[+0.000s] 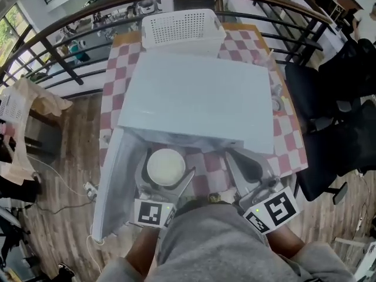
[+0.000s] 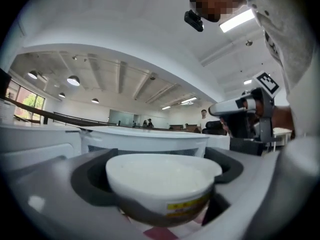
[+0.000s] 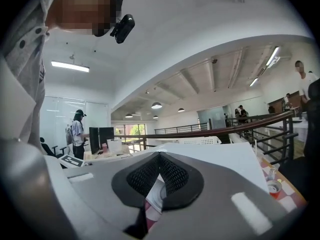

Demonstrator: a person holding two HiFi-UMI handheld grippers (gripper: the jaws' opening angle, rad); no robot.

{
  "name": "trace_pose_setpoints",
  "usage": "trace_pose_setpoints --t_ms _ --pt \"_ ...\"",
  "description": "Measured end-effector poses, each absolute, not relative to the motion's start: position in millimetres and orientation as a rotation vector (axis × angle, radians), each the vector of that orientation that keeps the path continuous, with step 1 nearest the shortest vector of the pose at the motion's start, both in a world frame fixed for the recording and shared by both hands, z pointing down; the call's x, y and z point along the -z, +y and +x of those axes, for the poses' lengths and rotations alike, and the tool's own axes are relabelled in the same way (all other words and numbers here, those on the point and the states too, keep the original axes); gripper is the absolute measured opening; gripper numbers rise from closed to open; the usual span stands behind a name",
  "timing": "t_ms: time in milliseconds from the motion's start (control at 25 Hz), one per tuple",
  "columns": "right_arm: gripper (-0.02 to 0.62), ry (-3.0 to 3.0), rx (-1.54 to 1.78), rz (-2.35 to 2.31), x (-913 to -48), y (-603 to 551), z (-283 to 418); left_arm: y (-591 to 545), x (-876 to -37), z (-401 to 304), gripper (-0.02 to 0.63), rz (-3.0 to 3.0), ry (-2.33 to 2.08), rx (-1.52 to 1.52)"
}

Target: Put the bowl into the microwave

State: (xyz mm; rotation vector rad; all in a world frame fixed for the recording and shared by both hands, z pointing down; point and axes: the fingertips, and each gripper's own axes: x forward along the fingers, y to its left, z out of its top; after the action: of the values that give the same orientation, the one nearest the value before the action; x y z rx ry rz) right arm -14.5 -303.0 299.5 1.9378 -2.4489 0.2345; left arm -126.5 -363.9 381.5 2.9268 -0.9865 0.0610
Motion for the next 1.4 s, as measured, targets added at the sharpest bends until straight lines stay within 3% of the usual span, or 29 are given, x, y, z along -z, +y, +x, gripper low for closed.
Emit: trace_pose_setpoints --t_ms 520,1400 --pt "-0.003 -2.234 -0.184 2.190 -299.1 -303.0 7.1 -428.8 -498.2 -71.0 0.541 2.955 -0.780 -0.411" --pt "-0.003 -1.920 -0.167 2.537 -294.3 -246.9 84.5 -489.0 -532.7 -36.7 0.540 2.939 -0.924 -0.591"
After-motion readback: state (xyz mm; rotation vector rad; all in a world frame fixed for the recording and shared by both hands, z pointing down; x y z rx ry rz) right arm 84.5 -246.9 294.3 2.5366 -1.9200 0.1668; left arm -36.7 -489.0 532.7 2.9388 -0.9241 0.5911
